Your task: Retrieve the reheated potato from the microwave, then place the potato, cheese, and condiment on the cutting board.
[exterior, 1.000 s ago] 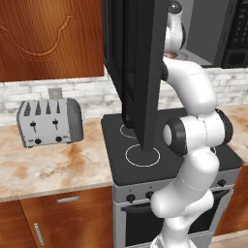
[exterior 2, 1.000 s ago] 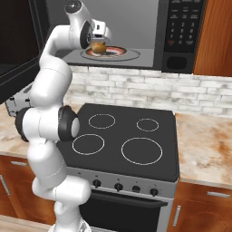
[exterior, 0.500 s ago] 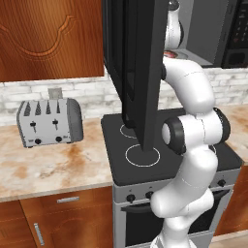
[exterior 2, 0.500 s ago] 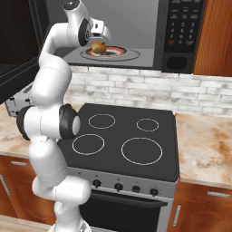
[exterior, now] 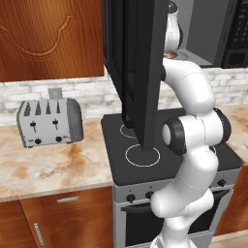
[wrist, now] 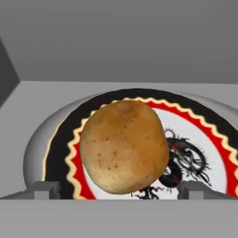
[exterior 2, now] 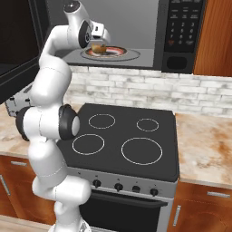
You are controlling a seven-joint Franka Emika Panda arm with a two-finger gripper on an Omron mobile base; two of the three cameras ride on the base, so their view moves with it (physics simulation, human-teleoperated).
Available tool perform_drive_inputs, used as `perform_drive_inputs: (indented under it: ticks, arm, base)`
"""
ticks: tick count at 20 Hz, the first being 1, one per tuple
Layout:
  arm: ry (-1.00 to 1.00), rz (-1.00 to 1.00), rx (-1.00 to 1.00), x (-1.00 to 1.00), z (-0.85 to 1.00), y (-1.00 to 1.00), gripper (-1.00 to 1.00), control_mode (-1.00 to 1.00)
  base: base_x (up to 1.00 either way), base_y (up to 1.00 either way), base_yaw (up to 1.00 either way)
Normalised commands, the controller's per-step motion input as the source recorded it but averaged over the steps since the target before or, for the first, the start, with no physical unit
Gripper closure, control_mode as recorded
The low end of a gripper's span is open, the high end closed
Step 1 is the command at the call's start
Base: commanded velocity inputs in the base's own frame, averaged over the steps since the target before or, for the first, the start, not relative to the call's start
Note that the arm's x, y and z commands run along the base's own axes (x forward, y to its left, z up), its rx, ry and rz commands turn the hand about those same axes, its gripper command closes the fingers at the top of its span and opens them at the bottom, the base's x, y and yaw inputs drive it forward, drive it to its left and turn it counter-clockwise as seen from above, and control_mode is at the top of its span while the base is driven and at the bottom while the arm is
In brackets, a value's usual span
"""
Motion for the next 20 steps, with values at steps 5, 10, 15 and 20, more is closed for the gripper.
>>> perform_drive_inputs:
  ticks: [5, 10, 15, 20]
  arm:
    - [0.0, -0.01, 0.0, 0.09, -0.19, 0.01, -1.0, -1.0]
    - [0.0, 0.0, 0.0, 0.24, -0.09, 0.0, -1.0, -1.0]
    - [0.0, 0.0, 0.0, 0.27, -0.01, 0.0, -1.0, -1.0]
    - [0.0, -0.01, 0.0, 0.25, 0.02, 0.0, -1.0, -1.0]
  base:
    - [0.0, 0.0, 0.0]
    - [0.0, 0.0, 0.0]
    - [0.0, 0.0, 0.0]
    - [0.0, 0.0, 0.0]
